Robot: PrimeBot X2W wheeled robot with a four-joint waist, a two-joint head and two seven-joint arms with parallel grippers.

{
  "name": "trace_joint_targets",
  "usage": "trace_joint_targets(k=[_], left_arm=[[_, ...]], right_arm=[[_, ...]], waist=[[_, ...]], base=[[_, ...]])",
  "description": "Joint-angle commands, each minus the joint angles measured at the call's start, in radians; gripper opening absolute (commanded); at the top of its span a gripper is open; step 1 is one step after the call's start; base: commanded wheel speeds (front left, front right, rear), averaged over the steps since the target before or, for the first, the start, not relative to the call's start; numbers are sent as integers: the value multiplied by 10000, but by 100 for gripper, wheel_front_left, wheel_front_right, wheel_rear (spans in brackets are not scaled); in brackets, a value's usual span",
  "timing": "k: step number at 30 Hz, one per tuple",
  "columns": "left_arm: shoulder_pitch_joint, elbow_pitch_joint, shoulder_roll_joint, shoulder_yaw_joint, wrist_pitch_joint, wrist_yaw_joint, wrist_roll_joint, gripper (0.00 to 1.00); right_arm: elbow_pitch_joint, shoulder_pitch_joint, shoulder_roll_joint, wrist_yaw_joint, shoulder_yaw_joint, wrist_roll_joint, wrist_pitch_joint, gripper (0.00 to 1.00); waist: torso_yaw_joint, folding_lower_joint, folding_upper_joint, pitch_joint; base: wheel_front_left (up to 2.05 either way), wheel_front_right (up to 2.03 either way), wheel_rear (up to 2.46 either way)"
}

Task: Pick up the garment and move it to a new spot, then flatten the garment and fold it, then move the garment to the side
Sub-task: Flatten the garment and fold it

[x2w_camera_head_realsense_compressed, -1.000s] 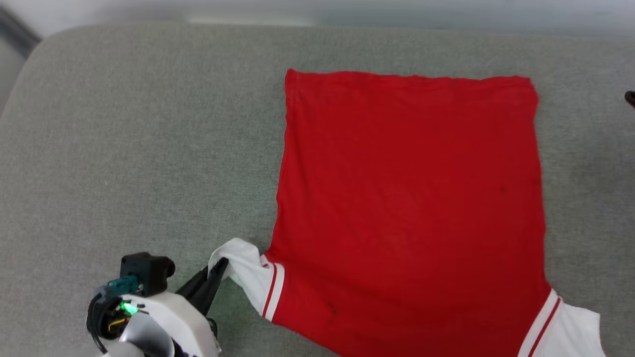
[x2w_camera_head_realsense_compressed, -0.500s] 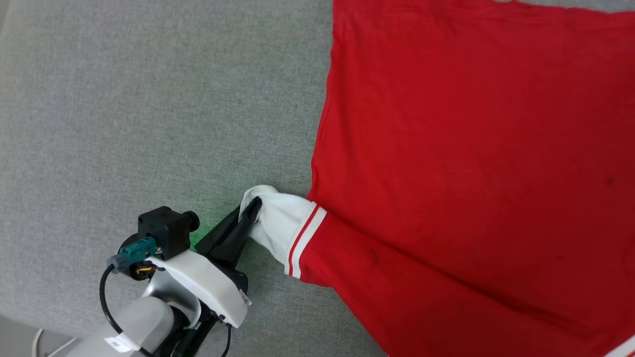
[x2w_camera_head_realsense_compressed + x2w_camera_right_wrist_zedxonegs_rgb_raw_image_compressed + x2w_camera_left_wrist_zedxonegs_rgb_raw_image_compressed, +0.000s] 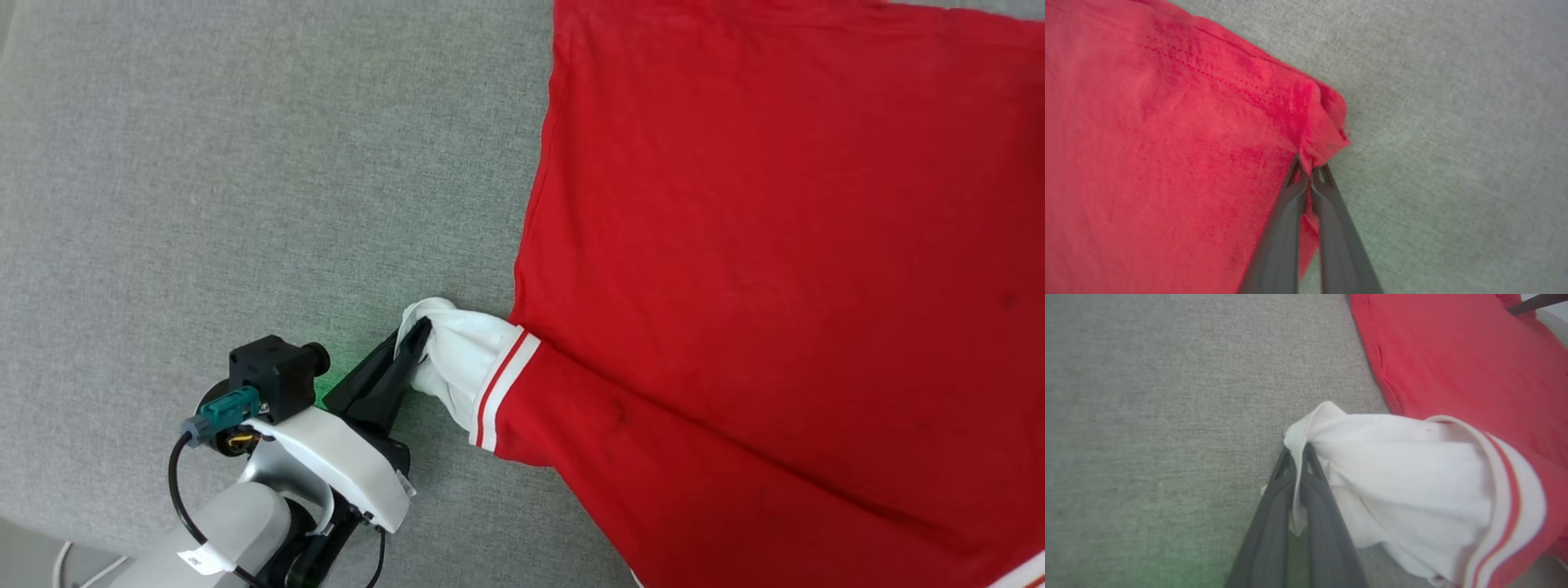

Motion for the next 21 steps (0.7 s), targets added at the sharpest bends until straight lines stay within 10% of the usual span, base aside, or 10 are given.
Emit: trace_joint_targets(k=[1,21], left_arm=[[75,175,29,-36,29,74,-35,0],[2085,115,794,271,-299,625,-796,0]], right_arm=[[76,51,-48,-10,79,0,-17,0],[-3945,5418,-3884,-9,857,2752,-2669,0]], waist=[[-93,-1,0,-146],[-1755,-1,0,-3001]], base=[[0,0,0],[0,0,0]])
